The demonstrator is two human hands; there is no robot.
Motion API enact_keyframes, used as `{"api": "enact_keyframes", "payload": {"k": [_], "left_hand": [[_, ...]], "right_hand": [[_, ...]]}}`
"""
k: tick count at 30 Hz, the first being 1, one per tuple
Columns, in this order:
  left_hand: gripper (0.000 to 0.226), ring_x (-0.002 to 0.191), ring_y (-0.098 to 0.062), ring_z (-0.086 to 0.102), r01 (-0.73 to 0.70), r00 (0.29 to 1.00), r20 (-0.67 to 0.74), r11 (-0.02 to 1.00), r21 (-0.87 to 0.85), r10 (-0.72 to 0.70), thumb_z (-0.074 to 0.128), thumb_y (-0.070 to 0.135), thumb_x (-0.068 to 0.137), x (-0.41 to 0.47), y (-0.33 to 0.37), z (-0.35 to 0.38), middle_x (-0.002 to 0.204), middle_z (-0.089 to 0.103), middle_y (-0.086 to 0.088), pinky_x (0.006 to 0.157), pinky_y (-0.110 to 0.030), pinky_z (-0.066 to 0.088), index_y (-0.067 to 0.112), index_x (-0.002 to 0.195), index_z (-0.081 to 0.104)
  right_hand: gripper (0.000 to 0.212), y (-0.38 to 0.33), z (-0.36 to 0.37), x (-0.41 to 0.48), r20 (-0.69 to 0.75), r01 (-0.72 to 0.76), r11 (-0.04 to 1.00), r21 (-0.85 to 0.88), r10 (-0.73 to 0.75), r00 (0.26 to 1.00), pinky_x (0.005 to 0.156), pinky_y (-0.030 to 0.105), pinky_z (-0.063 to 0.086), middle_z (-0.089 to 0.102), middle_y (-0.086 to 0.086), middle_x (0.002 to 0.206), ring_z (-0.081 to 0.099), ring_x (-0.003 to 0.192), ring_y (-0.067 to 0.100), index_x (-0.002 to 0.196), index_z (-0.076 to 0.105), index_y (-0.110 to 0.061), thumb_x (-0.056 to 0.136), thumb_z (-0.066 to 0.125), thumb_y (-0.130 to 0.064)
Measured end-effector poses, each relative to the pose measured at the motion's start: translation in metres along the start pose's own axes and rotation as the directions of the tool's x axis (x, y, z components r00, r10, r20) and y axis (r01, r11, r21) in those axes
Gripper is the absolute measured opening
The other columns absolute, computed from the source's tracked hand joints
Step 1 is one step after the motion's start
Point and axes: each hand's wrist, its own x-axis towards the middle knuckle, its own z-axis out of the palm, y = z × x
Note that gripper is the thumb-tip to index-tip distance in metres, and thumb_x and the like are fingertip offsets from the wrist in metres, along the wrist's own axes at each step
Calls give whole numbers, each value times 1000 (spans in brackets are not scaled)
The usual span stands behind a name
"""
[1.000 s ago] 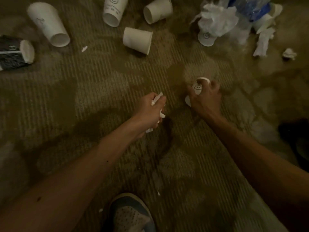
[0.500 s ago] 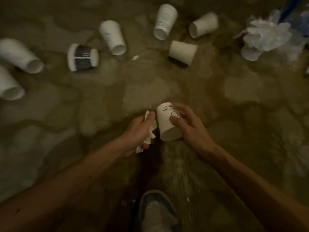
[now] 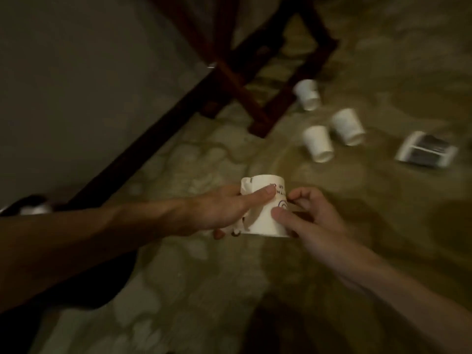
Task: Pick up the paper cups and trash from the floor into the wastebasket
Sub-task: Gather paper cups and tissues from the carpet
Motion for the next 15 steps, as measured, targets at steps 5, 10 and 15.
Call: {"api": "enact_keyframes", "payload": {"k": [5, 10, 15], "left_hand": [[49, 74, -16, 72, 20, 964, -266, 1000, -8, -22, 47, 63, 94, -99, -69, -79, 89, 74, 5, 56, -38, 59, 22, 114, 67], [32, 62, -3, 65, -100, 844, -536, 988, -120, 20, 57, 53, 93, -172, -136, -142, 74, 70, 14, 46, -24, 50, 27, 112, 64], [57, 87, -4, 71, -296, 608, -787, 950, -100, 106, 66, 38, 91, -222, -212, -205, 110, 65, 2, 60, -21, 56, 23, 140, 41]], "right_hand": [[72, -54, 117, 34, 333, 124, 980, -157, -66, 941, 50, 16, 52, 64, -7, 104, 71, 71, 1, 98, 52, -29, 33, 81, -35], [72, -92, 240, 57, 587, 386, 880, -276, -164, 793, 54, 22, 57, 69, -10, 98, 73, 78, 7, 93, 52, -36, 28, 82, -44], [57, -99, 364, 80, 673, 624, 732, -273, -318, 668, 69, 27, 59, 67, -14, 105, 69, 89, 1, 97, 47, -41, 54, 84, -39]]}}
